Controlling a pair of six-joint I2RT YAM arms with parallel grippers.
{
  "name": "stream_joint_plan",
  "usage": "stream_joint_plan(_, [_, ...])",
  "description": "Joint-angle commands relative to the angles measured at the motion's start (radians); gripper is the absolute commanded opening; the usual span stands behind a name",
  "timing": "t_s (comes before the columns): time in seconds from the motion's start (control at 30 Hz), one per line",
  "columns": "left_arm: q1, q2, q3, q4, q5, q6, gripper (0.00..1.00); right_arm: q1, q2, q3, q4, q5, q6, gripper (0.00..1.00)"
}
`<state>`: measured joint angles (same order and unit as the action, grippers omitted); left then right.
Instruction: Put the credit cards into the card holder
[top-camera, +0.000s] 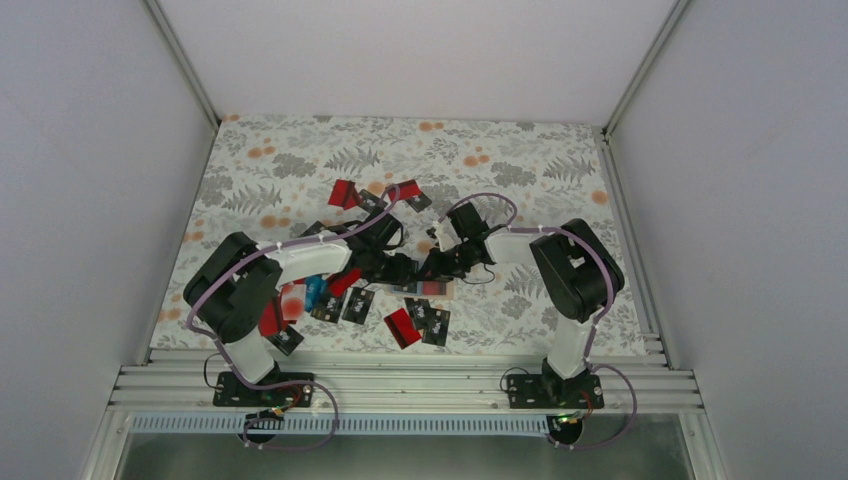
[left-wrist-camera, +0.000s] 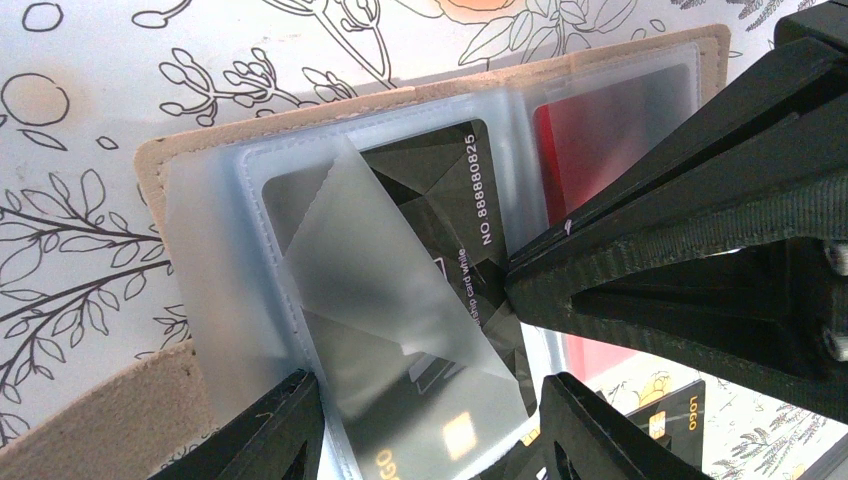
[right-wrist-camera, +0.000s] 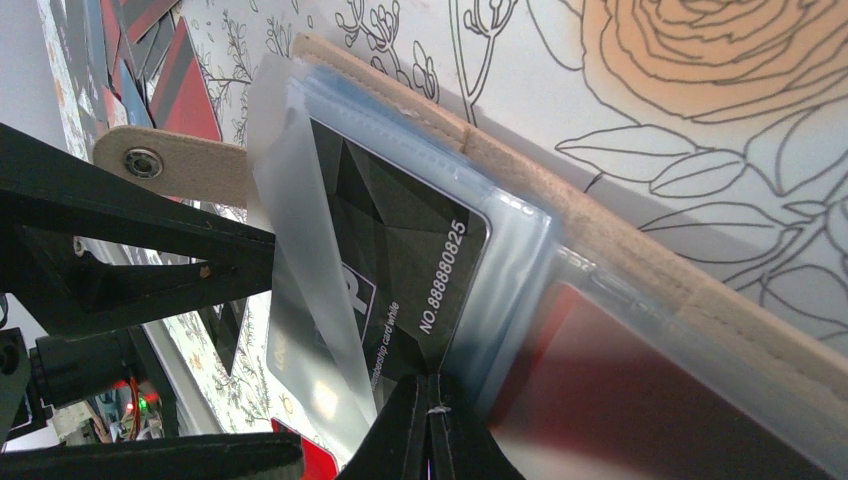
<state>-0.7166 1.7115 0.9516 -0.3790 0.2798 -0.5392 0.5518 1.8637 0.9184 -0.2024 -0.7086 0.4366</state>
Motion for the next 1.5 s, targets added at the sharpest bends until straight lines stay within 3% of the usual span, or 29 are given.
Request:
stream_joint_plan(0.0, [-0.013,0.01,0.008,0.011,0.026,-0.005,0.55,0.018,0.041,-0.006,-0.013,0.034,-0.019,0.04])
stream_joint_plan(0.43, [-0.018,-0.032,0.028,0.009,0.031,-0.017,0.54,0.017,0.033,-0.005,-0.022,0.039,-0.017,0.04])
stream_joint_plan(0.73, [-0.02,-0.054,0.038,0.012,0.03,-0.03,0.46,0.019,0.019,-0.003,-0.032,0.052,-0.013,0.04])
stream_joint_plan(1.23, [-0.023,-0.041,0.055,0.004,0.025,-0.038,0.44,0.012,-0.051,0.011,-0.085,0.085,-0.019,0.05])
stream_joint_plan(1.47, [-0.024,-0.025,0.07,-0.004,0.018,-0.039,0.44,0.004,-0.113,0.022,-0.126,0.104,-0.025,0.14])
